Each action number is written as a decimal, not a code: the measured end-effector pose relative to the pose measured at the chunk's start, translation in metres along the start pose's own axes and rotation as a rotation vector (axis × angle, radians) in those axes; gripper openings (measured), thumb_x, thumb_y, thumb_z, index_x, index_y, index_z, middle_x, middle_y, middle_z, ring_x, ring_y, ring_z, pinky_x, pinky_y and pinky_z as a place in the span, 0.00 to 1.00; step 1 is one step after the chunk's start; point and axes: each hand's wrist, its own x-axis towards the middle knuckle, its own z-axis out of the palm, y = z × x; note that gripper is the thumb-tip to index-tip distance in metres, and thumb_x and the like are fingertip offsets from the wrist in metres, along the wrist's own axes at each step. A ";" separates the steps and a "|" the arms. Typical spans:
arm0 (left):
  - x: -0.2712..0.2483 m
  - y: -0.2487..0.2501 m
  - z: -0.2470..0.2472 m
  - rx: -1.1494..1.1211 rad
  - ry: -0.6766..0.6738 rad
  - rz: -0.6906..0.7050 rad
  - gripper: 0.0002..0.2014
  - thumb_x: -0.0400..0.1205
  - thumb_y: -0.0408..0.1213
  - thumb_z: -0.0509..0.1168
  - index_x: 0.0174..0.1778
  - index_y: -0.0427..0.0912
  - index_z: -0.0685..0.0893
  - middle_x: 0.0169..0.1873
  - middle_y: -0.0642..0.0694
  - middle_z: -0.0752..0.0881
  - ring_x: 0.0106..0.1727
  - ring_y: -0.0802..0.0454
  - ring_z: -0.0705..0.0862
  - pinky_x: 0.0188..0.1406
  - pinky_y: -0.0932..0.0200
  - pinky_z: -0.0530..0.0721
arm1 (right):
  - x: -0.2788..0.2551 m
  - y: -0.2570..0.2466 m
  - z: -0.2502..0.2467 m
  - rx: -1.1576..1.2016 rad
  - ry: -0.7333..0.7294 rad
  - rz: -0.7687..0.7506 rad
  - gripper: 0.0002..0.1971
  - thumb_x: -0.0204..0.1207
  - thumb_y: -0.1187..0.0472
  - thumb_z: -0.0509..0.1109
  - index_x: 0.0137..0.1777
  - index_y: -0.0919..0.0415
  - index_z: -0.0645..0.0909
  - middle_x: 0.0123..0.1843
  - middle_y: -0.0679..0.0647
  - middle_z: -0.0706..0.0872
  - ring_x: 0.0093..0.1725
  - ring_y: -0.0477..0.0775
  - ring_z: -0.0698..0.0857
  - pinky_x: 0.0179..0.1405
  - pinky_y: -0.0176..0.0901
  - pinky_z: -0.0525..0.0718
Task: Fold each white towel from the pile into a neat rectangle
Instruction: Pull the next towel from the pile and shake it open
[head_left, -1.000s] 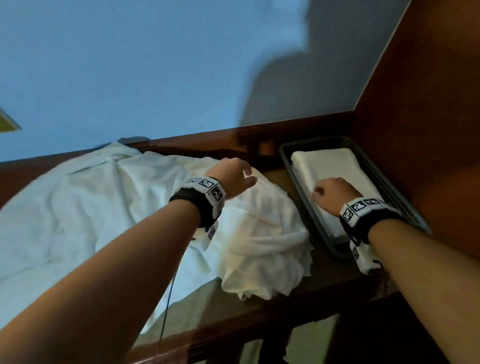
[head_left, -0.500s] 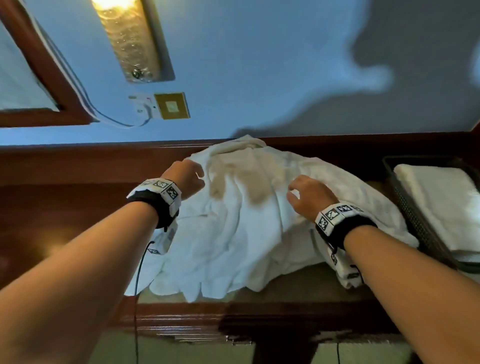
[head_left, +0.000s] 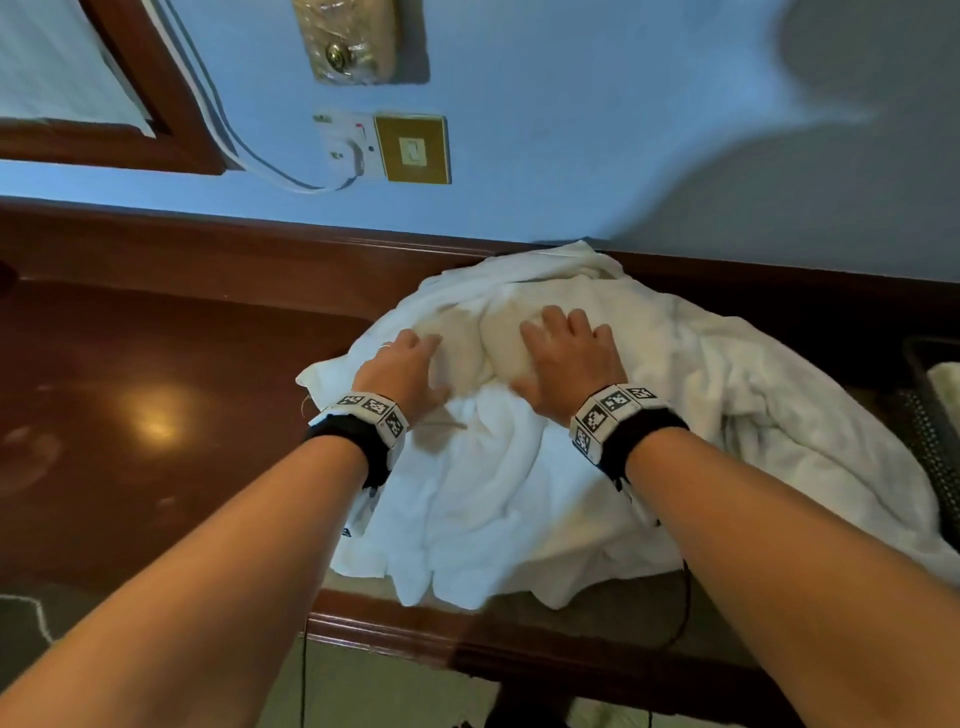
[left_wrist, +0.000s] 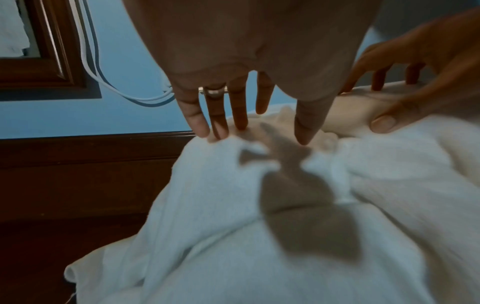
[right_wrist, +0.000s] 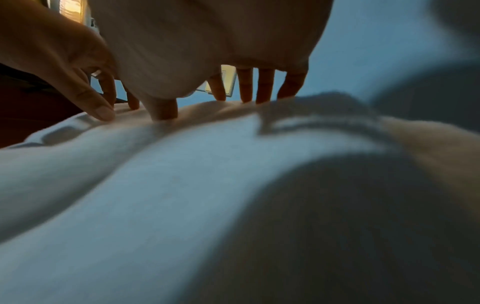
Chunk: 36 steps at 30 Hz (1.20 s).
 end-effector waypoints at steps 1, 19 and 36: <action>0.008 0.002 -0.002 0.027 0.024 -0.001 0.35 0.80 0.51 0.72 0.81 0.50 0.67 0.71 0.42 0.73 0.69 0.37 0.77 0.62 0.40 0.81 | 0.011 0.004 0.001 -0.017 -0.011 0.022 0.34 0.72 0.34 0.69 0.74 0.51 0.68 0.76 0.58 0.68 0.68 0.65 0.71 0.58 0.61 0.73; 0.047 -0.036 -0.080 -0.374 0.294 0.086 0.09 0.87 0.46 0.64 0.48 0.45 0.82 0.39 0.47 0.84 0.44 0.40 0.82 0.41 0.52 0.74 | 0.036 0.026 -0.051 0.259 0.013 0.145 0.10 0.84 0.50 0.62 0.53 0.56 0.77 0.59 0.60 0.85 0.59 0.67 0.82 0.48 0.52 0.77; -0.026 -0.158 -0.121 -0.293 0.151 0.473 0.11 0.78 0.51 0.74 0.52 0.52 0.86 0.44 0.49 0.80 0.45 0.47 0.81 0.48 0.52 0.79 | 0.020 -0.153 -0.207 0.548 0.495 0.246 0.19 0.67 0.56 0.58 0.52 0.53 0.87 0.48 0.58 0.91 0.51 0.65 0.87 0.52 0.56 0.84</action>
